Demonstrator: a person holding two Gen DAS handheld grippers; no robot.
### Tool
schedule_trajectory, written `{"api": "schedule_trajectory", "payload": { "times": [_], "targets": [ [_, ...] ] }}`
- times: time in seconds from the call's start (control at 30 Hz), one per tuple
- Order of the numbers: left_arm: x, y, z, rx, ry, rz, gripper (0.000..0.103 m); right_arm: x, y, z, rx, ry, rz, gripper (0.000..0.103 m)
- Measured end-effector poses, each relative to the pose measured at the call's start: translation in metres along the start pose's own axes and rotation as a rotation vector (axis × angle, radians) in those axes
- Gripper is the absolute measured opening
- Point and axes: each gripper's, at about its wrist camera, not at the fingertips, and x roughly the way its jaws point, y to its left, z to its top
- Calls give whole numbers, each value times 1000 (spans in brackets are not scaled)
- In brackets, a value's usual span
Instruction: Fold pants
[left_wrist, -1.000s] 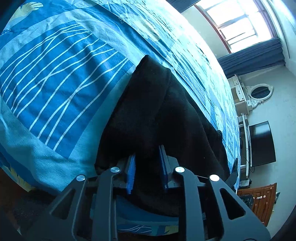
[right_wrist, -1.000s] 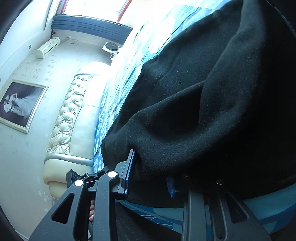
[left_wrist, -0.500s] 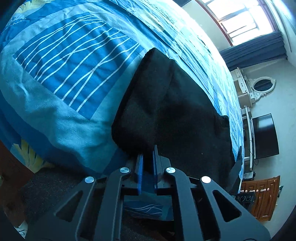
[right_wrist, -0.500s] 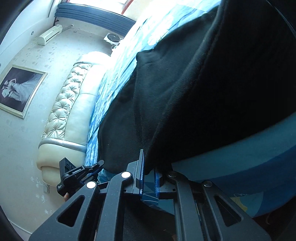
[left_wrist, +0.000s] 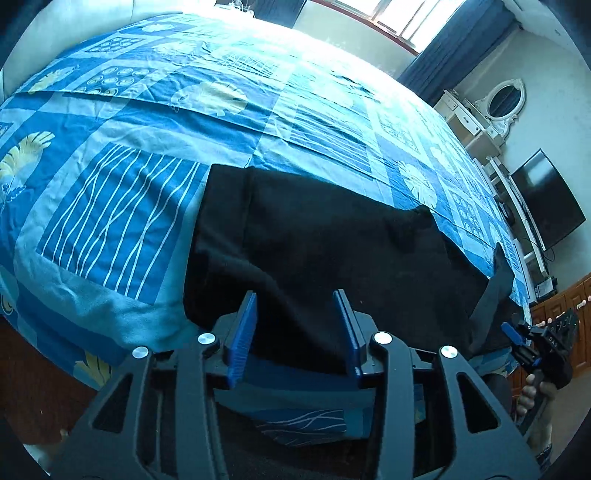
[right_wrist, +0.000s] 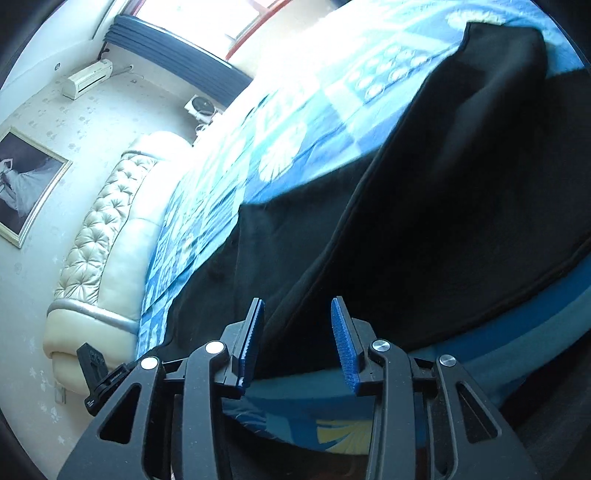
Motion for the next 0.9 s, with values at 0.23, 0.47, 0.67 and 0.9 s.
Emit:
{"api": "schedule_trajectory", "payload": {
  "times": [0.23,0.47,0.67,0.9],
  "targets": [
    [55,-11,20,-9,25,68,62,13,-30,148,-118,-163,-419,61],
    [72,-17,5,45,39,130,73,84,-89,214,-45,-13,-674,61],
    [74,-18,7,13,39,149,79,84,-119,206,-29,28,-681,28],
    [73,-20,5,5,37,166,81,-31,-127,170,13,-165,-413,9]
  ]
}}
